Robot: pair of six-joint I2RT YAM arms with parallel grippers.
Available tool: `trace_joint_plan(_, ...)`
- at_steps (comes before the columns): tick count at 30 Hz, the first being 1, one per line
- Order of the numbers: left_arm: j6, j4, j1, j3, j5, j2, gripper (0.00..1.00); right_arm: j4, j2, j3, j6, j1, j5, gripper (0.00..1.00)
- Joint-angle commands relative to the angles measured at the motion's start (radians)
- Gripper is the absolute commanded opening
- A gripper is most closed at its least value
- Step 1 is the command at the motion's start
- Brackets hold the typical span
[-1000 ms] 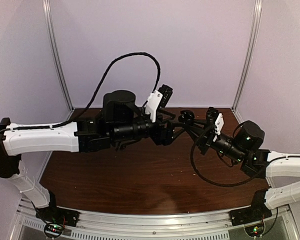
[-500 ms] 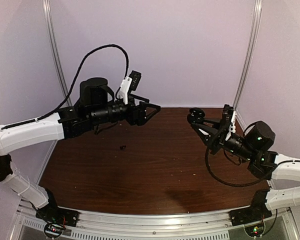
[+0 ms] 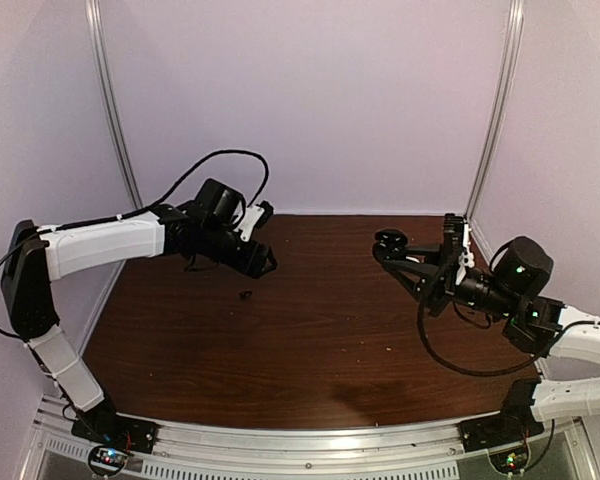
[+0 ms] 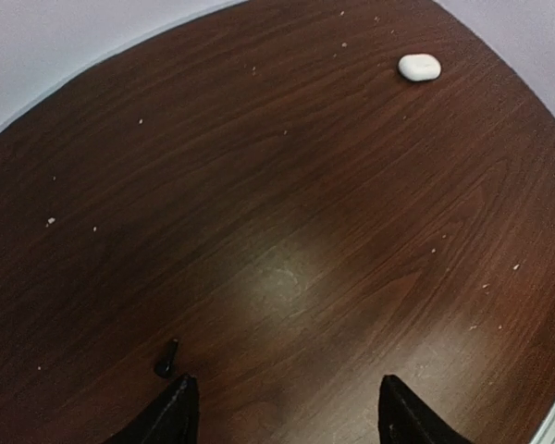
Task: Insert the wireless bluetooth earbuds into the charging case
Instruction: Pick up the right earbud from the center of the board.
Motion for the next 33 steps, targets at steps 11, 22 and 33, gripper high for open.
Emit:
trace_joint_plan(11,0.117,0.197,0.128,-0.273,0.041,-0.003,0.54,-0.079,-0.009,0.034,0.021,-0.013,-0.019,0.00)
trace_joint_plan(22,0.159,0.644,0.128,-0.536,0.025,-0.023,0.48,-0.072,0.012,0.043,0.042,-0.022,-0.037,0.00)
trace_joint_plan(33,0.189,0.826,0.160,-0.594,0.009,0.065,0.43,-0.081,0.024,0.056,0.046,-0.025,-0.047,0.00)
